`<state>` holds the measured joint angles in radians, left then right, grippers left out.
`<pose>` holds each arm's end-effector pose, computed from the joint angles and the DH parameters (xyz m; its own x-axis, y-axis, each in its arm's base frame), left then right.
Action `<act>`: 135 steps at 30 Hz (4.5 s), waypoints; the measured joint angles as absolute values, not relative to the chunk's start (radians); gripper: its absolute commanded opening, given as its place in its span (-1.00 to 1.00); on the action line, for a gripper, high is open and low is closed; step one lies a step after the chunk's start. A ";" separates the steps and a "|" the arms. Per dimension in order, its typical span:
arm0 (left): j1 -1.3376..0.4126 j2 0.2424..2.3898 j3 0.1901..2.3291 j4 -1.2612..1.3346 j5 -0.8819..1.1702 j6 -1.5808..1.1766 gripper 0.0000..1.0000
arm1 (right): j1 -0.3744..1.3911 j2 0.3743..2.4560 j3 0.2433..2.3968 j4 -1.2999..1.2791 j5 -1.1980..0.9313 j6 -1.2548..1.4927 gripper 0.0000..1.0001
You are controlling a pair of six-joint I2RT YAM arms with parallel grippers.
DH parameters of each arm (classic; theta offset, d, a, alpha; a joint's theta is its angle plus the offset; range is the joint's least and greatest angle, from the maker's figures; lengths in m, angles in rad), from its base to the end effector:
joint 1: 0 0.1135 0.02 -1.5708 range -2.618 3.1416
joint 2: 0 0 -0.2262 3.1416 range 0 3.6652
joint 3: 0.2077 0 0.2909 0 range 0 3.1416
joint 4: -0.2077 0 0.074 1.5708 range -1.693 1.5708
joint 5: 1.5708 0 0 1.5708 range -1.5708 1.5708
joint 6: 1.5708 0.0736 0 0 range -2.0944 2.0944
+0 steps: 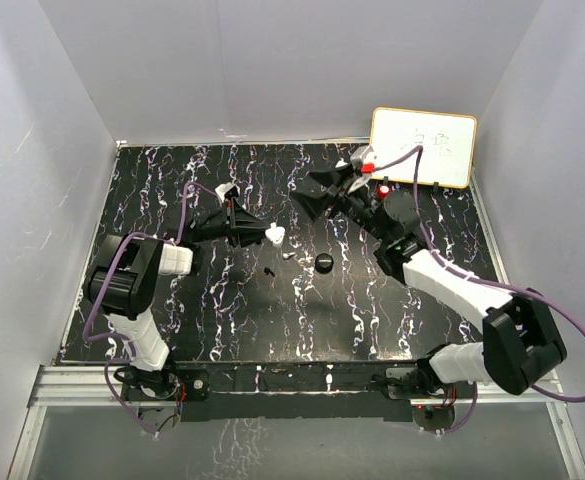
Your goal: Insert the wireless bluetooth earbuds into the charging case
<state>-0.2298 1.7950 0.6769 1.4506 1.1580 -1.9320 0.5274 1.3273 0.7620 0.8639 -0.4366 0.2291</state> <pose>0.3221 -0.1446 0.1381 -0.9865 -0.1546 0.0543 -0.0329 -0.1379 -0.9899 0.3062 0.2143 0.2726 0.0647 0.2758 -0.9590 -0.8420 0.5309 0.0959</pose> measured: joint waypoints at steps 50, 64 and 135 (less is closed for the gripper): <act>-0.094 1.701 0.604 1.457 1.264 -1.888 -1.00 | 0.525 1.923 1.077 0.107 -0.594 0.092 0.21; -0.093 1.701 0.604 1.457 1.264 -1.889 -1.00 | 0.525 1.938 1.077 0.133 -0.629 0.112 0.17; -0.080 1.701 0.601 1.458 1.266 -1.889 -1.00 | 0.632 1.891 1.068 0.055 -0.278 0.062 0.14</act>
<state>-0.0803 1.7008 0.6014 1.4578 1.2659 -1.8889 0.6319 1.8912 1.0683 0.0551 -0.2783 0.0616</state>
